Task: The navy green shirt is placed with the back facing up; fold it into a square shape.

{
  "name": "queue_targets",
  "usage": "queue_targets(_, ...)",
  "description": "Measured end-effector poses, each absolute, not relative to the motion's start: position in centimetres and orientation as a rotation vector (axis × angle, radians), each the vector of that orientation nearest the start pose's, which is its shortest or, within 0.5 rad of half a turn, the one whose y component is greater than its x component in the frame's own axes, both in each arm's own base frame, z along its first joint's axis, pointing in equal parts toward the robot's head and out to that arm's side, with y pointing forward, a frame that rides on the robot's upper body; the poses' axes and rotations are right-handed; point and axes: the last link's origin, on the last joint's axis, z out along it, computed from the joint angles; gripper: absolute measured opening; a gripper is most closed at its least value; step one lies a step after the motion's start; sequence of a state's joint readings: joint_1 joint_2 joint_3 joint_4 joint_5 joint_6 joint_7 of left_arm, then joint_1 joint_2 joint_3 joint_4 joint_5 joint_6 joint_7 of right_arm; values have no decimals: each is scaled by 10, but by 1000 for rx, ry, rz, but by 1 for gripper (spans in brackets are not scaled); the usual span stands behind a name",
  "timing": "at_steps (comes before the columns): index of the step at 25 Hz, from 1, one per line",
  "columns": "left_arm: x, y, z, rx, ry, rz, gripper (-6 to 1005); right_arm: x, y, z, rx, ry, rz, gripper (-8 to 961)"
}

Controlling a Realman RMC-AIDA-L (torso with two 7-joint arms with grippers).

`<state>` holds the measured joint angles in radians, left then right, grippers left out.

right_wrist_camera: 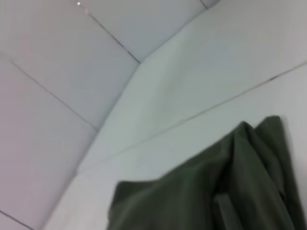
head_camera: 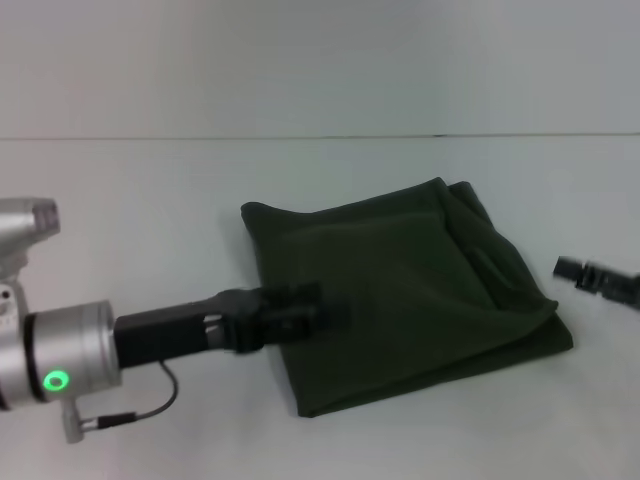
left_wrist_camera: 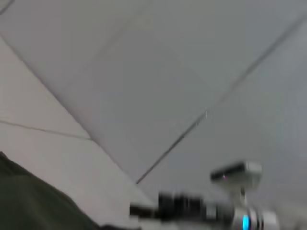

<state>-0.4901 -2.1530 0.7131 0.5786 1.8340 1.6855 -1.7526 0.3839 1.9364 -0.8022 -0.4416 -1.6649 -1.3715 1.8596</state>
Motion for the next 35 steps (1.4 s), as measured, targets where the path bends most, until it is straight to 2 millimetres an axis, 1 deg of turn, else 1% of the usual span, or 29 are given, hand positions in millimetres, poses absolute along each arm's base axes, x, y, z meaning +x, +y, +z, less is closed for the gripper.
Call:
queue_targets(4, -247, 289, -22, -2732, -1068, -1040, 957, 324, 338, 58, -2128, 1665, 908, 941)
queue_targets(7, -258, 285, -18, -2729, -942, -968, 964, 302, 367, 70, -2147, 1706, 806, 941)
queue_targets(9, -262, 282, -14, -2725, -865, -949, 968, 288, 386, 73, -2157, 1730, 708, 940)
queue_targets(11, -265, 279, -13, -2728, -788, -932, 970, 269, 405, 70, -2189, 1740, 568, 940)
queue_targets(14, -268, 274, -13, -2735, -708, -912, 969, 241, 426, 61, -2225, 1728, 362, 939)
queue_targets(16, -270, 272, -14, -2737, -666, -905, 969, 224, 436, 53, -2247, 1700, 266, 939)
queue_targets(19, -274, 267, -14, -2734, -577, -884, 970, 206, 446, 43, -2256, 1655, 168, 938)
queue_targets(22, -281, 263, -12, -2704, -511, -862, 968, 200, 449, 31, -2255, 1641, 115, 938)
queue_targets(25, -285, 261, -11, -2673, -474, -865, 966, 201, 447, 18, -2253, 1644, 85, 937)
queue_targets(31, -286, 259, -14, -2666, -476, -878, 963, 213, 444, -2, -2211, 1664, 77, 936)
queue_targets(35, -287, 257, -17, -2662, -479, -882, 959, 211, 444, -13, -2200, 1662, 105, 935)
